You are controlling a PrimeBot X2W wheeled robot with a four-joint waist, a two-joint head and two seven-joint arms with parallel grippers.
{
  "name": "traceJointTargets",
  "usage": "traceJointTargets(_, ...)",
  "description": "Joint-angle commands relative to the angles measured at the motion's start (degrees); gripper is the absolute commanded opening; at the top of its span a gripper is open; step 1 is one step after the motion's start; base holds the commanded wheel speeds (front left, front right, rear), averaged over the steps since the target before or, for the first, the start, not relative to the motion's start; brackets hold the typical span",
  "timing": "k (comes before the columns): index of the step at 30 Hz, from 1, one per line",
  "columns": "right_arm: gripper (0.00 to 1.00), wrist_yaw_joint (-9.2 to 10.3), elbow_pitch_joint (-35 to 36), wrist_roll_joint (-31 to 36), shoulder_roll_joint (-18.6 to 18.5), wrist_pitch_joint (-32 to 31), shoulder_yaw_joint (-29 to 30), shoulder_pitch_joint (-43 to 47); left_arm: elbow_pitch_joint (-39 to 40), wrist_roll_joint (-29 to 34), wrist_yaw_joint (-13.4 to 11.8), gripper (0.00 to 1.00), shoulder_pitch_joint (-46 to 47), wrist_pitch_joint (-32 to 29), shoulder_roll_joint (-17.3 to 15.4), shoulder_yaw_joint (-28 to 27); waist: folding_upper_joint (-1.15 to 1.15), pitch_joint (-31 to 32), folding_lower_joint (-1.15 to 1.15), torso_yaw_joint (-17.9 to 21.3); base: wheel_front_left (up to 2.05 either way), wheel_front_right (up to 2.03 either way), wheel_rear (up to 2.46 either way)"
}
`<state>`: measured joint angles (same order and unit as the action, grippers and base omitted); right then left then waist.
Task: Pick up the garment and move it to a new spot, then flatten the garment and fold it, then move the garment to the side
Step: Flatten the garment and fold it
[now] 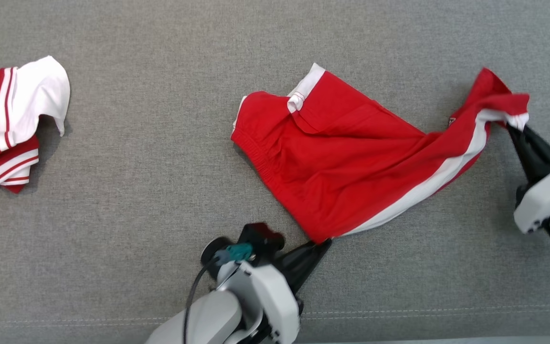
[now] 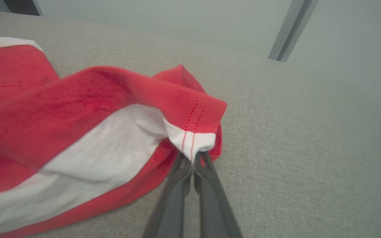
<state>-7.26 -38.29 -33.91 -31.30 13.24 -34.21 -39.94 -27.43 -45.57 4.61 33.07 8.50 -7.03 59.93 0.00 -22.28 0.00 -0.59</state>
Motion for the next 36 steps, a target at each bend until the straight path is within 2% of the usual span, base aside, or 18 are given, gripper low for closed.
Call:
traceJointTargets(1,0.00,-0.23,2.17,-0.79,-1.68,1.05,0.36,3.69,2.38,-0.71,-0.73,0.00,-1.68,-0.21,-1.88,-1.64,0.00,0.48,0.00,0.12,0.00,0.00,0.00)
traceJointTargets(4,0.00,-0.23,7.20,-2.20,-2.89,1.41,4.16,11.29,9.35,-1.59,-2.75,0.00,-5.34,-2.15,-6.57,-1.84,0.00,1.08,0.00,-0.31,0.00,0.00,0.00)
traceJointTargets(7,0.00,-0.23,14.06,-4.11,-3.33,0.87,9.18,21.50,18.36,-2.86,-5.60,0.00,-9.55,-5.21,-12.64,-2.25,0.00,1.32,0.00,-0.56,0.00,0.00,0.00)
traceJointTargets(10,0.00,-0.23,23.09,-6.78,-2.90,-4.14,12.83,30.32,28.28,-5.52,-7.53,0.00,-13.00,-8.57,-18.69,-3.44,0.00,0.99,0.00,0.12,0.00,0.00,0.00)
traceJointTargets(11,0.00,-0.23,25.72,-7.59,-2.79,-6.49,14.03,32.04,31.33,-6.76,-7.26,0.00,-13.32,-9.86,-20.38,-3.87,0.00,0.89,0.00,0.29,0.00,0.00,0.00)
traceJointTargets(12,0.00,-0.23,30.64,-10.55,-2.12,-11.42,16.67,32.87,36.42,-10.17,-5.37,0.00,-12.13,-13.06,-23.46,-5.32,0.00,0.68,0.00,0.42,0.00,0.00,0.00)
traceJointTargets(13,0.00,-0.23,31.72,-9.95,-2.70,-14.47,17.70,31.61,38.05,-12.49,-3.84,0.00,-10.46,-15.24,-24.97,-6.43,0.00,0.62,0.00,0.43,0.00,0.00,0.00)
traceJointTargets(15,0.00,-0.23,33.69,-13.46,-0.92,-20.25,18.64,25.19,38.54,-18.69,-0.77,0.00,-4.64,-20.97,-27.68,-9.77,0.00,0.54,0.00,0.51,0.00,0.00,0.00)
traceJointTargets(17,0.00,-0.23,31.40,-14.49,-0.33,-26.49,17.96,13.69,34.85,-26.46,0.52,0.00,3.92,-27.34,-29.33,-14.93,0.00,0.79,0.00,1.44,0.00,0.00,0.00)
traceJointTargets(19,0.00,-0.23,25.97,-15.51,2.68,-28.91,18.24,-1.05,27.49,-33.10,0.16,0.00,14.62,-32.57,-29.39,-20.97,0.00,1.45,0.00,2.73,0.00,0.00,0.00)
traceJointTargets(20,0.00,-0.23,22.49,-13.33,3.55,-28.55,17.91,-8.54,23.17,-34.91,-0.80,0.00,20.34,-34.08,-28.81,-23.64,0.00,2.04,0.00,3.30,0.00,0.00,0.00)
traceJointTargets(22,0.00,-0.23,14.41,-9.94,7.24,-25.70,18.85,-21.48,14.45,-35.22,-2.58,0.00,31.58,-32.11,-26.76,-28.93,0.00,3.65,0.00,4.47,0.00,0.00,0.00)
traceJointTargets(24,0.00,-0.23,7.96,-5.56,9.98,-21.59,18.66,-31.52,8.01,-32.95,-2.55,0.00,40.68,-30.17,-25.46,-30.72,0.00,4.84,0.00,5.71,0.00,0.00,0.00)
traceJointTargets(27,0.00,-0.23,1.72,-2.33,11.87,-18.26,17.07,-39.53,2.67,-25.94,-0.37,0.00,49.49,-28.11,-24.66,-28.12,0.00,5.11,0.00,6.08,0.00,0.00,0.00)
traceJointTargets(29,0.00,-0.23,1.10,-1.95,11.97,-15.82,15.20,-40.30,1.37,-23.51,1.07,0.00,50.82,-26.10,-23.51,-26.48,0.00,4.50,0.00,5.81,0.00,0.00,0.00)
traceJointTargets(31,0.00,-0.23,1.91,-2.87,11.64,-14.81,11.99,-37.21,1.51,-21.71,2.00,0.00,48.14,-23.26,-22.94,-24.54,0.00,3.71,0.00,5.53,0.00,0.00,0.00)
traceJointTargets(36,0.00,-0.23,3.79,-8.81,10.17,-12.73,6.28,-21.70,2.09,-21.78,2.77,0.00,32.18,-14.77,-20.33,-19.81,0.00,0.46,0.00,3.77,0.00,0.00,0.00)
